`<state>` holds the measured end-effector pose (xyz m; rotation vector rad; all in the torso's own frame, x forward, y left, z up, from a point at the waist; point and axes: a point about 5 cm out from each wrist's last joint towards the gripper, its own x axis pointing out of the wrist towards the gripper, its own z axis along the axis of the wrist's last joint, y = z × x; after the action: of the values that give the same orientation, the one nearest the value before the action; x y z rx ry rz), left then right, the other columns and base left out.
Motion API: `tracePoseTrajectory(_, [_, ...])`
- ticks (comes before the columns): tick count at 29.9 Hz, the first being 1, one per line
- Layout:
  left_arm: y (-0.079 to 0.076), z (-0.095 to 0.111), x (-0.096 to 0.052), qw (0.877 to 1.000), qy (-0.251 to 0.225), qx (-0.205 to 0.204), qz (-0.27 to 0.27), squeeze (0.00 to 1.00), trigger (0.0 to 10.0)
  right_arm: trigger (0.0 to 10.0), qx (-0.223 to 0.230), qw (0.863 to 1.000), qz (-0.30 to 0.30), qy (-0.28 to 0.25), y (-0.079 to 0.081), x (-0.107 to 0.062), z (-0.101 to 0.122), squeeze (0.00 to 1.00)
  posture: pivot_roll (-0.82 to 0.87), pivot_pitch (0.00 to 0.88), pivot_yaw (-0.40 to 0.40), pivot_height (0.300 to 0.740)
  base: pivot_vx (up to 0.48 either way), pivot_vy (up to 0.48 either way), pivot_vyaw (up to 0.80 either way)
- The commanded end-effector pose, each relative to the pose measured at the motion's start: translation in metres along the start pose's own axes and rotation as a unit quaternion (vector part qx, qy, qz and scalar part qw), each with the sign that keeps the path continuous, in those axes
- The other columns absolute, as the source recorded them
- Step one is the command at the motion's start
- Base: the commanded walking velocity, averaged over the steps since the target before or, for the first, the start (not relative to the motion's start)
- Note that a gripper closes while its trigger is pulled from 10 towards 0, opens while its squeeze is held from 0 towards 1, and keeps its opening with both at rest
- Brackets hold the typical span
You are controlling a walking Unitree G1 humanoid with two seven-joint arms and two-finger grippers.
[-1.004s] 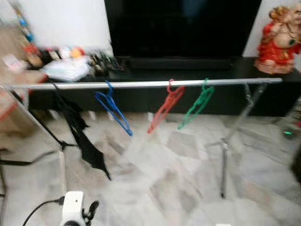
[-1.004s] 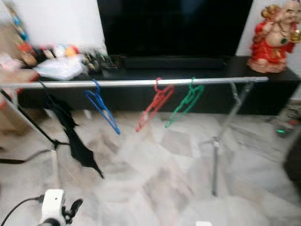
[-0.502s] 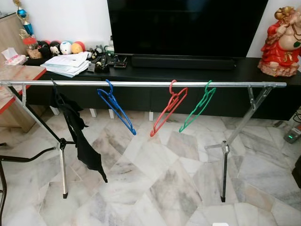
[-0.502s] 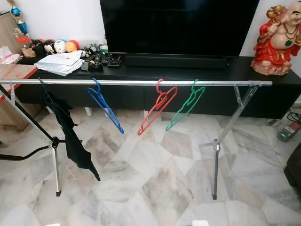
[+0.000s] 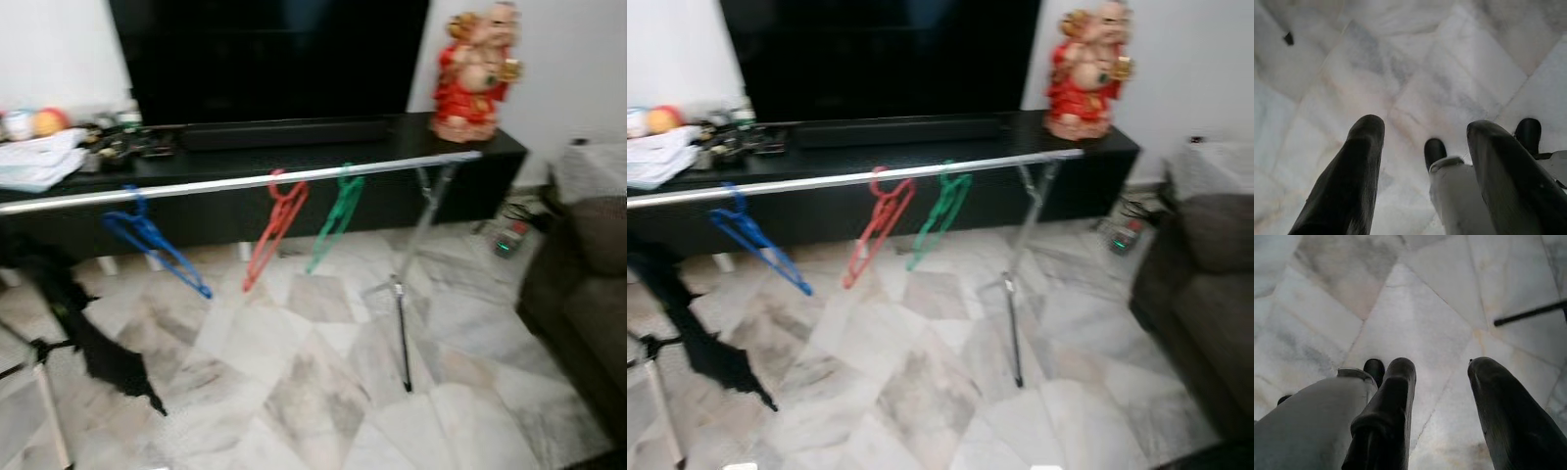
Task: Hang hanger
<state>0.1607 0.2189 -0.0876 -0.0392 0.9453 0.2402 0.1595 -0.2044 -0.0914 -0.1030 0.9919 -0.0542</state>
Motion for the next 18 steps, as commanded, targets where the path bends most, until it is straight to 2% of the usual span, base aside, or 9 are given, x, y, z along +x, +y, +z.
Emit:
tracePoseTrajectory(1, [0.0005, -0.0049, -0.0009, 1.000, 0.007, -0.002, -0.002, 0.00, 10.0, 10.0, 0.001, 1.000, 0.000, 0.008, -0.0001, -0.0006, -0.0036, 0.00, -0.05, 0.018, 0.024, 0.740, 0.000, 0.000, -0.77])
tracePoseTrajectory(4, [0.0020, -0.0050, -0.0010, 1.000, 0.007, -0.002, -0.002, 0.00, 10.0, 10.0, 0.004, 1.000, -0.002, 0.007, 0.0004, -0.0006, -0.0039, 0.00, -0.05, 0.021, 0.028, 0.740, 0.000, 0.000, -0.77])
tracePoseTrajectory(5, [0.0024, -0.0049, -0.0009, 1.000, 0.008, 0.010, -0.004, 0.00, 10.0, 10.0, 0.005, 1.000, -0.003, 0.006, 0.0005, -0.0006, -0.0036, 0.00, -0.06, 0.030, 0.031, 0.740, 0.000, 0.000, -0.77])
tracePoseTrajectory(6, [0.0029, -0.0045, -0.0009, 1.000, 0.008, 0.019, -0.002, 0.00, 10.0, 10.0, 0.006, 1.000, -0.004, 0.005, 0.0006, -0.0005, -0.0034, 0.00, -0.06, 0.033, 0.031, 0.740, 0.000, -0.480, -0.77])
tracePoseTrajectory(9, [0.0029, -0.0026, -0.0004, 1.000, 0.005, 0.015, -0.002, 0.00, 10.0, 10.0, 0.009, 1.000, -0.006, 0.005, 0.0006, -0.0005, -0.0030, 0.00, -0.05, 0.041, 0.028, 0.740, 0.000, -0.480, -0.77])
tracePoseTrajectory(11, [0.0020, 0.0006, 0.0003, 1.000, 0.001, 0.004, -0.005, 0.00, 10.0, 10.0, 0.009, 1.000, -0.007, 0.005, 0.0007, -0.0003, -0.0026, 0.00, -0.05, 0.046, 0.030, 0.740, 0.000, 0.000, -0.77])
tracePoseTrajectory(18, [0.0005, 0.0043, 0.0011, 1.000, -0.003, 0.012, -0.010, 0.00, 10.0, 10.0, 0.013, 1.000, -0.010, 0.003, 0.0013, -0.0002, -0.0018, 0.00, -0.06, 0.054, 0.036, 0.740, 0.000, 0.000, -0.77])
